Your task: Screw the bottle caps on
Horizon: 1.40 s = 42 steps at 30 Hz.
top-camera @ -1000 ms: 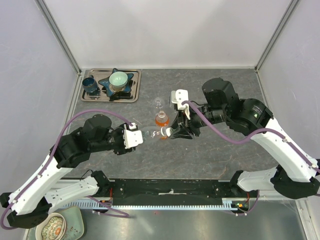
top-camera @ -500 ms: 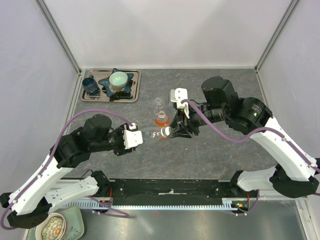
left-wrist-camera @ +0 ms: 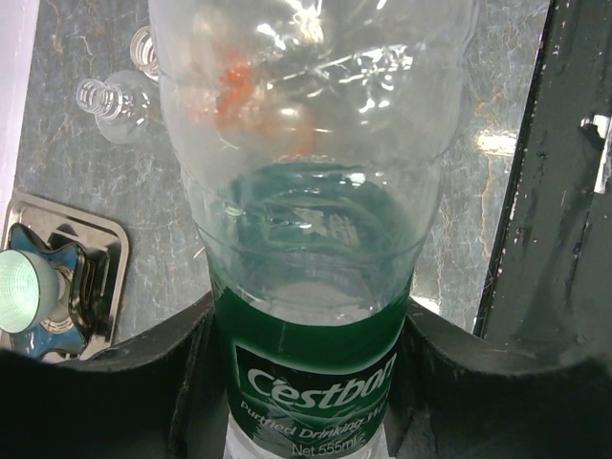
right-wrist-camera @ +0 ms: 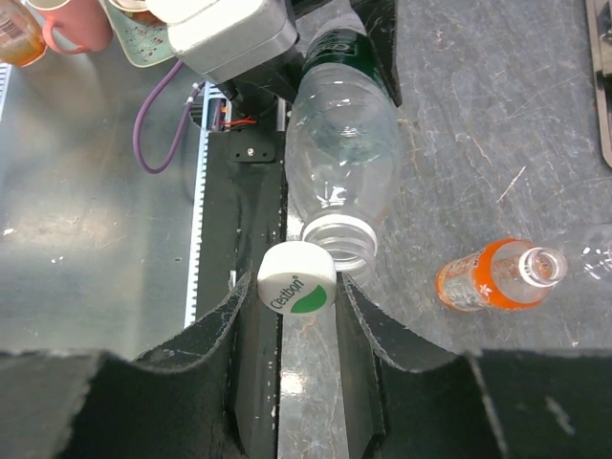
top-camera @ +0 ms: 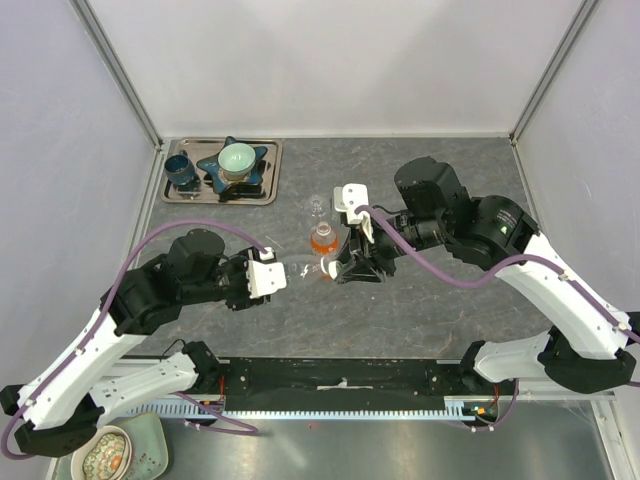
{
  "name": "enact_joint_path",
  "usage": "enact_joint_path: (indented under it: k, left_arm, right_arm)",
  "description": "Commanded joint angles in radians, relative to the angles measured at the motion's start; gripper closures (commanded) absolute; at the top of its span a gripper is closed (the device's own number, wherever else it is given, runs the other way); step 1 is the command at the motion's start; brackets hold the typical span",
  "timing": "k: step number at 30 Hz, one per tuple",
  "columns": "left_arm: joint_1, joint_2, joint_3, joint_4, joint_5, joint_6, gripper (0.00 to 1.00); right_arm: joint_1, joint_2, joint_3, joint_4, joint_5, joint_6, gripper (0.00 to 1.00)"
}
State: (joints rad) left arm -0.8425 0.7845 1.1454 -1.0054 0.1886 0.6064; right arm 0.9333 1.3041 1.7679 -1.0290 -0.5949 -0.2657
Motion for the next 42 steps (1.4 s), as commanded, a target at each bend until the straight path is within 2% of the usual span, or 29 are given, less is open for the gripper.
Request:
enact_joint_path:
  k: [1, 6, 10, 17, 33, 42]
  left_arm:
    - [0.0, 0.004, 0.016, 0.07, 0.0, 0.036, 0.58]
    - [0.0, 0.002, 0.01, 0.071, 0.005, 0.046, 0.58]
    - [0.0, 0.007, 0.022, 0.062, 0.025, 0.036, 0.58]
    - [0.0, 0.01, 0.063, 0.008, 0.113, 0.032, 0.58]
    - [0.0, -0.002, 0.053, 0.007, 0.094, 0.047, 0.59]
    - [0.0, -0.01, 0.047, 0.007, 0.103, 0.055, 0.6]
  right_arm:
    - [0.028, 0.012, 0.016, -0.014, 0.003, -0.007, 0.65]
    - [0.045, 0.011, 0.012, -0.023, 0.018, -0.006, 0.65]
    - [0.045, 0.018, 0.022, -0.016, 0.09, -0.01, 0.65]
    - [0.045, 0.032, 0.061, 0.007, 0.164, -0.014, 0.67]
    - [0.045, 0.009, -0.016, -0.022, 0.086, -0.01, 0.64]
    - [0.047, 0.027, -0.015, -0.017, 0.095, -0.009, 0.64]
